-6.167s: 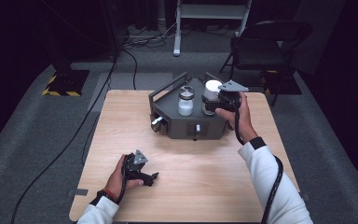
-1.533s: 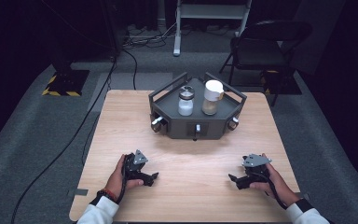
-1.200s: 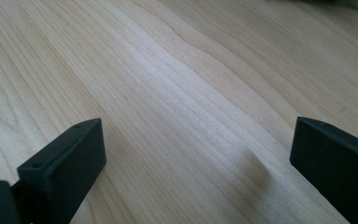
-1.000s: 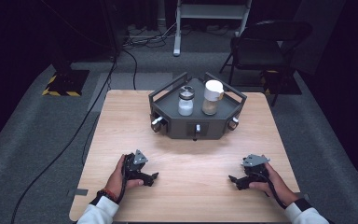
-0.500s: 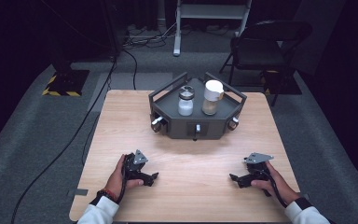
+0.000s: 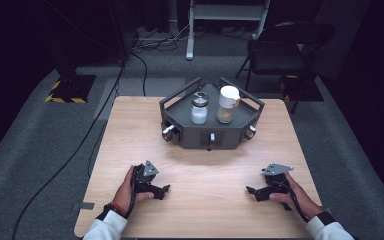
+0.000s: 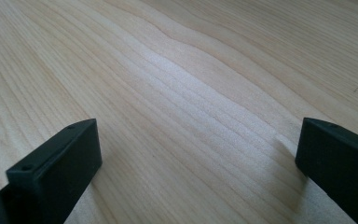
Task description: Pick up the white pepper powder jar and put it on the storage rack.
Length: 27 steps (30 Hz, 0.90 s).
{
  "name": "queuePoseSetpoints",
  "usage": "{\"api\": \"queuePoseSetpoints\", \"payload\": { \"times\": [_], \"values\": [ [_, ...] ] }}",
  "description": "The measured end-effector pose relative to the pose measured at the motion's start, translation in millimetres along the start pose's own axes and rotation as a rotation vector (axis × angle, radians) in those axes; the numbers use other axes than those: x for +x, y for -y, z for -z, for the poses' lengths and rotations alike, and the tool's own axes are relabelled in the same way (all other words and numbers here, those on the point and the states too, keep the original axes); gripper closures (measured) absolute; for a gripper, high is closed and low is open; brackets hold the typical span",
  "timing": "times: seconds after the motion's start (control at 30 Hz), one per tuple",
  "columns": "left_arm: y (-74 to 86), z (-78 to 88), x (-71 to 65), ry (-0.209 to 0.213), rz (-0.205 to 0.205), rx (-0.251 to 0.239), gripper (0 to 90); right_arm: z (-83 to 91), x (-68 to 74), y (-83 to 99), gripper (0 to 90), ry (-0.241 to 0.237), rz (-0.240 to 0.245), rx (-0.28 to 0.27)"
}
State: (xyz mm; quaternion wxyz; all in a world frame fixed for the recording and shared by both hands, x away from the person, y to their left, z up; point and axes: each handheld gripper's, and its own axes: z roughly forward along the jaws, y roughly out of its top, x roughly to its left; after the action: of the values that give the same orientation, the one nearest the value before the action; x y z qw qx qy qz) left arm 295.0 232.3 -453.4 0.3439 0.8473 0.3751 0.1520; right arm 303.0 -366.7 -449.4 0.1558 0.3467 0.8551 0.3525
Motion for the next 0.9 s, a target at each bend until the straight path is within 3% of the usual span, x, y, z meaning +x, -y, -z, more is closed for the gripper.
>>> {"api": "queuePoseSetpoints", "payload": {
  "times": [0.9],
  "values": [
    [-1.0, -0.4, 1.8, 0.007, -0.007, 0.003, 0.1, -0.1, -2.2, 0.0, 0.0, -0.006, 0.008, 0.0]
  ]
}}
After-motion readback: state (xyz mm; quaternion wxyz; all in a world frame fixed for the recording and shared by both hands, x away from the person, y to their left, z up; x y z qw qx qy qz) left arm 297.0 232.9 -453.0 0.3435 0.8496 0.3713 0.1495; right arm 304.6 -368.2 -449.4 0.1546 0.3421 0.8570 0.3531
